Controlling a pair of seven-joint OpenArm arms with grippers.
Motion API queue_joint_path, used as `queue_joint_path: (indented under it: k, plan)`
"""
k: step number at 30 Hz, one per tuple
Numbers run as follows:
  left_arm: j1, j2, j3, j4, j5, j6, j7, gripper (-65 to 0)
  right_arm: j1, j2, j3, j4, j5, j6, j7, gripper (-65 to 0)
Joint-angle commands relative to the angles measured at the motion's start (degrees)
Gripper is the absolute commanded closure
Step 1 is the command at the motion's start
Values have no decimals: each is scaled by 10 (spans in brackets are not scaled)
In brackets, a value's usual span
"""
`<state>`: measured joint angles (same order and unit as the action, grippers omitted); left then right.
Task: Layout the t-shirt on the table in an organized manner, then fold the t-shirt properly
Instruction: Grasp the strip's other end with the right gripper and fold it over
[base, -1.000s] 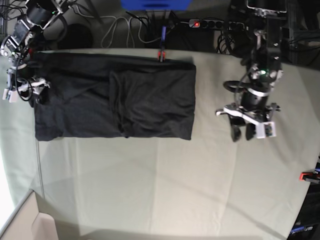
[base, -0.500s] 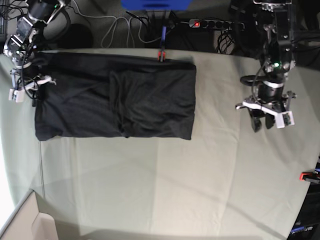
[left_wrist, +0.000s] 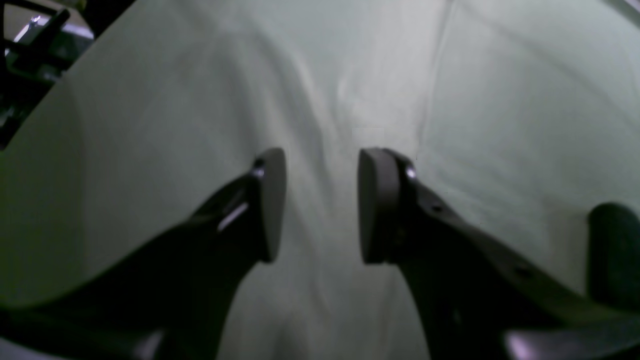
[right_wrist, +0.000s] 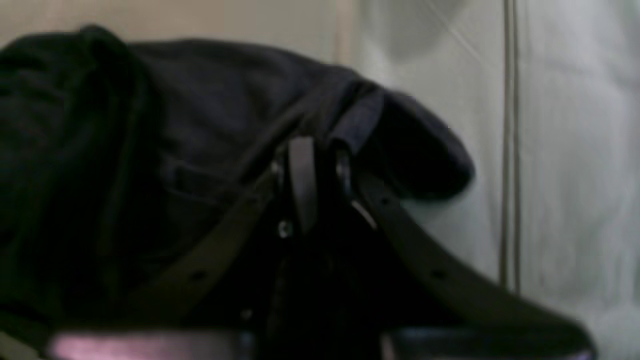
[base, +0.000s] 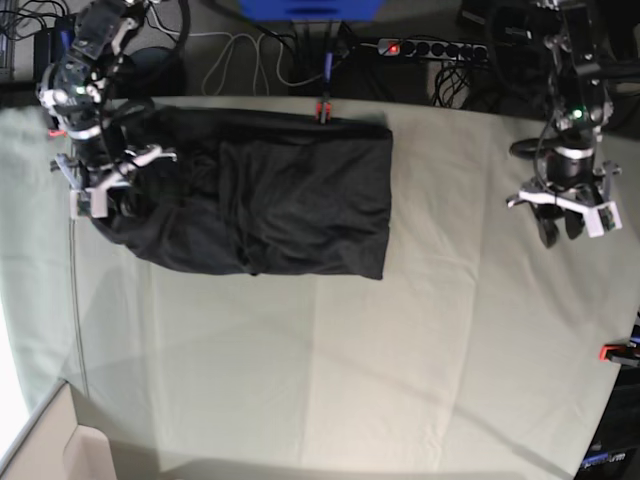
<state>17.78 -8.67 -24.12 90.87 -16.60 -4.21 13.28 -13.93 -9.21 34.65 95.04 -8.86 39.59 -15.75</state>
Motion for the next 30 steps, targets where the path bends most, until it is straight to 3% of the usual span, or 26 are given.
queue_joint_path:
  k: [1,5,13,17,22,30]
  plan:
    - [1,-7,-12,11,-1,1,-18,-235,-1,2,-12,21,11,4,17,0]
    - [13,-7,-35,11,-1,1,-18,-235,-13,2,-56,68,11,4,17,0]
    - [20,-7,-79,11,-1,-1,-17,-235,-54,2,-263,78,10,4,17,0]
    - [21,-2,-110,15,-1,-74,-16,-235,-39,2,-343,51,9,4,17,0]
    - [39,0,-133,18,-1,-118,-16,-235,-11,2,-378,12,9,4,17,0]
    - [51,-1,-142,11,-1,-119,-17,-235,23,2,-402,-12,10,4,16,0]
